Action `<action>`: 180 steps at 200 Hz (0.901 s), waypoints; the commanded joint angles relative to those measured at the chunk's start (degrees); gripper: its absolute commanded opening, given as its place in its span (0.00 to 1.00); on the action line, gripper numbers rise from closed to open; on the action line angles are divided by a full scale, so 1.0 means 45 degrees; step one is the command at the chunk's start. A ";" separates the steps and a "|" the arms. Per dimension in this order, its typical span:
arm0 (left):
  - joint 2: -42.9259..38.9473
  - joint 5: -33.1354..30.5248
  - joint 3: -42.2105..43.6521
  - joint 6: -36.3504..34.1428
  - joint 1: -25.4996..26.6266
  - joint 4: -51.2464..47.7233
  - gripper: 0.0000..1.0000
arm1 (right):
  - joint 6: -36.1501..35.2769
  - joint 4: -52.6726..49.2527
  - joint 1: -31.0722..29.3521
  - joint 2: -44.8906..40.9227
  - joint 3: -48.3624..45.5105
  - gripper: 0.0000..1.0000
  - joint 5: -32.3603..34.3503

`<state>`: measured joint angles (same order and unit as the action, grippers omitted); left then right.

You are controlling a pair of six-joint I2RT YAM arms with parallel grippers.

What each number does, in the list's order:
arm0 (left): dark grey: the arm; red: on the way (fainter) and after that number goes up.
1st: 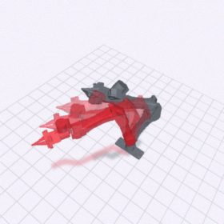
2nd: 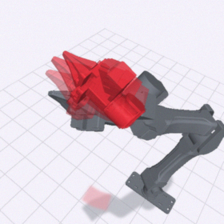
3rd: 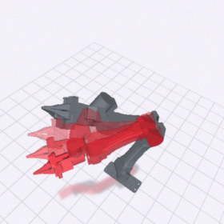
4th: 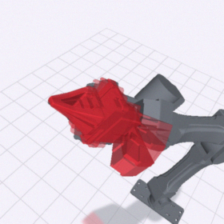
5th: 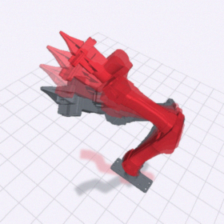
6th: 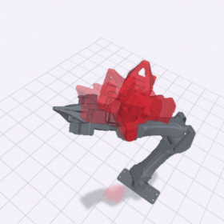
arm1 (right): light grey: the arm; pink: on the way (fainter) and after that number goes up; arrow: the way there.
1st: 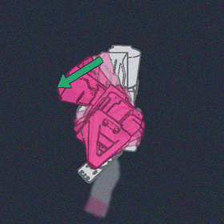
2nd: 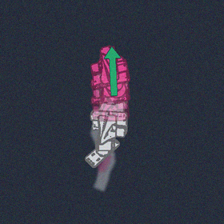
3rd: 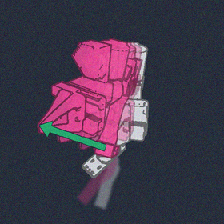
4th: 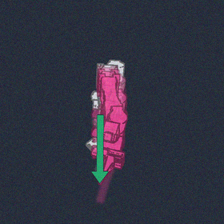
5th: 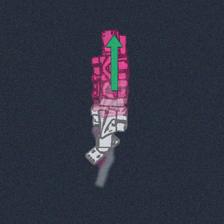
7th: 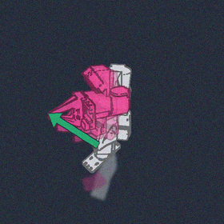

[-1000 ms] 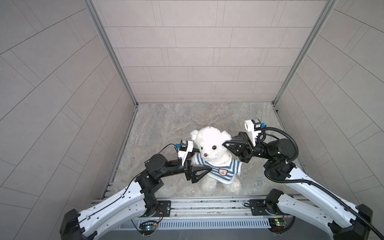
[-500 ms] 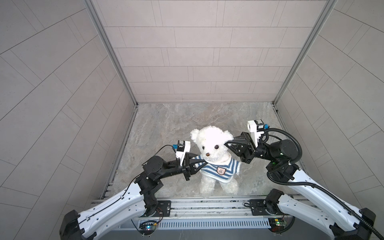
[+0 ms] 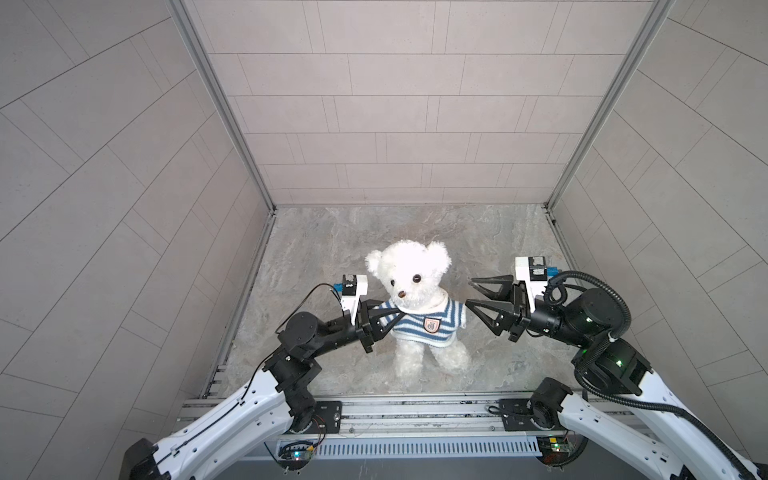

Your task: Dress the teddy bear

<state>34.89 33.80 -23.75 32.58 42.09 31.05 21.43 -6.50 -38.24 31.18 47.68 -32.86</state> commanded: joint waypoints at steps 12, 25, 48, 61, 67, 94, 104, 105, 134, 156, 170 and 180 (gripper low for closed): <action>-0.0556 0.1422 -0.0174 0.0876 -0.0947 0.0861 0.00 | -0.1218 -0.2614 -0.0034 -0.1307 0.0043 0.42 0.1286; -0.0606 0.1629 -0.0281 0.0744 -0.1012 0.0610 0.00 | -0.1064 -0.2492 -0.0037 -0.1616 -0.0312 0.34 0.1204; -0.0552 0.1981 -0.0269 0.0748 -0.1012 0.0712 0.00 | -0.0853 -0.1985 -0.0043 -0.1699 -0.0693 0.19 0.0520; -0.0536 0.2070 -0.0245 0.0729 -0.1012 0.0727 0.00 | -0.0778 -0.1700 -0.0049 -0.1590 -0.0762 0.10 0.0122; -0.0527 0.2078 -0.0217 0.0748 -0.1008 0.0742 0.00 | -0.0757 -0.1598 -0.0062 -0.1544 -0.0777 0.06 0.0025; -0.0494 0.2138 -0.0182 0.0898 -0.1012 0.0894 0.00 | -0.0562 -0.0901 -0.0157 -0.1346 -0.0968 0.00 -0.0440; -0.0458 0.2137 -0.0192 0.0937 -0.1012 0.0905 0.00 | -0.0486 -0.0615 -0.0252 -0.1271 -0.1058 0.00 -0.0678; -0.0444 0.2147 -0.0192 0.0941 -0.1012 0.0899 0.00 | -0.0476 -0.0581 -0.0252 -0.1268 -0.1071 0.00 -0.0692; -0.0430 0.2203 -0.0191 0.1034 -0.1012 0.0918 0.00 | -0.0551 -0.0143 -0.0751 -0.1313 -0.1390 0.00 -0.0920; -0.0437 0.2176 -0.0223 0.1017 -0.1012 0.0854 0.00 | -0.0747 -0.0058 -0.1191 -0.1294 -0.1455 0.00 -0.0801; -0.0398 0.2195 -0.0250 0.1042 -0.1012 0.0878 0.00 | -0.0922 -0.0132 -0.1446 -0.1193 -0.1436 0.00 -0.0583; -0.0348 0.2252 -0.0254 0.1085 -0.1012 0.0931 0.00 | -0.1003 -0.0108 -0.1592 -0.1058 -0.1426 0.00 -0.0469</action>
<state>33.54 42.72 -23.75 36.69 37.76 31.33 18.83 -9.45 -44.01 25.78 41.06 -35.48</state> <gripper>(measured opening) 0.142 0.038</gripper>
